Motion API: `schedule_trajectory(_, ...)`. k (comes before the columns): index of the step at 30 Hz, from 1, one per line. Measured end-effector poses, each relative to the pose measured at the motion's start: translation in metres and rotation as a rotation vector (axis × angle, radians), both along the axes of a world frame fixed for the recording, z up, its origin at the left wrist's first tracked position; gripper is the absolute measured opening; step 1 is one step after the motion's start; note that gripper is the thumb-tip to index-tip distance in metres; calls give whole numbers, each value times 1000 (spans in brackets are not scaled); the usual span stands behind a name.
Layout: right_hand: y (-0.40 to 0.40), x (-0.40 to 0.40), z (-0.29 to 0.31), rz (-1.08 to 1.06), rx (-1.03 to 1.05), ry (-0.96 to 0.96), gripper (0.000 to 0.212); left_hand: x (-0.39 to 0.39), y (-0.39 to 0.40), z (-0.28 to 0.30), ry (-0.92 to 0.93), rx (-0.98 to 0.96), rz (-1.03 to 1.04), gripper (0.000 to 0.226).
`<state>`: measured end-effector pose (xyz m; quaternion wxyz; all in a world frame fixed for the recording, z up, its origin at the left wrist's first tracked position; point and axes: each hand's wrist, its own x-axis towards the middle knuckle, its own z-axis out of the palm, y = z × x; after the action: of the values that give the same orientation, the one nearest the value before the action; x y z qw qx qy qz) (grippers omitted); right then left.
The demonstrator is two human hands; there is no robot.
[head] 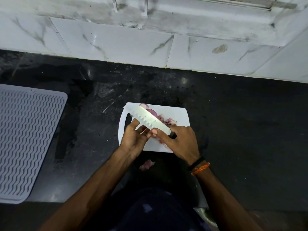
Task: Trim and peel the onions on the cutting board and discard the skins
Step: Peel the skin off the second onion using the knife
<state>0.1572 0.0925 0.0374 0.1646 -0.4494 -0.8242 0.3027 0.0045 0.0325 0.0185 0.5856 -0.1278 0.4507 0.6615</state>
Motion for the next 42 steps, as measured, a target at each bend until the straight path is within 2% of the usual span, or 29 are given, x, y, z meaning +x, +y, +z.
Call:
schedule_trajectory(2, 0, 2, 2, -50, -32, 40, 58, -1, -1, -1, -15, 14, 12, 38)
schedule_trajectory(3, 2, 3, 3, -96, -42, 54, 51, -1, -1, -1, -15, 25, 14, 39)
schedule_trajectory(4, 5, 5, 4, -137, -43, 58, 40, -1, -2, -2, -13, 44, 8, 36)
schedule_trajectory(5, 8, 5, 4, -169, -39, 57, 38, -1, -2, -2, -16, 67, 0, 29)
schedule_trajectory(7, 13, 6, 2, -192, -28, 6, 49, 0, -3, -1, -42, 114, -13, 22)
schedule_trajectory(10, 19, 8, -2, -154, -55, -54, 45, 0, -5, -8, -54, 177, -41, 21)
schedule_trajectory(13, 20, 6, -2, -134, -53, -52, 40, -4, -6, -12, 7, 225, -55, 40)
schedule_trajectory(15, 20, 4, -1, -156, -24, -69, 48, -5, -6, -12, 54, 251, -57, 53)
schedule_trajectory(17, 20, 2, 0, -175, -8, -88, 57, -4, -7, -11, 78, 264, -56, 57)
schedule_trajectory(20, 18, 1, 3, -182, -20, -64, 58, -4, -8, -13, 93, 285, -66, 64)
schedule_trajectory(27, 13, -1, 8, -126, -13, -60, 48, -4, -8, -17, 144, 314, -89, 55)
schedule_trajectory(31, 18, 1, 7, -212, -9, -26, 54, -4, -7, -14, 155, 333, -77, 57)
schedule_trajectory(36, 18, 4, 2, -174, 19, -58, 67, -4, -7, -14, 148, 341, -75, 58)
schedule_trajectory(39, 14, 2, 4, -129, 33, -67, 53, -2, -7, -15, 133, 336, -61, 50)
schedule_trajectory(42, 12, 1, 6, -127, 34, -39, 51, -2, -7, -15, 129, 338, -58, 48)
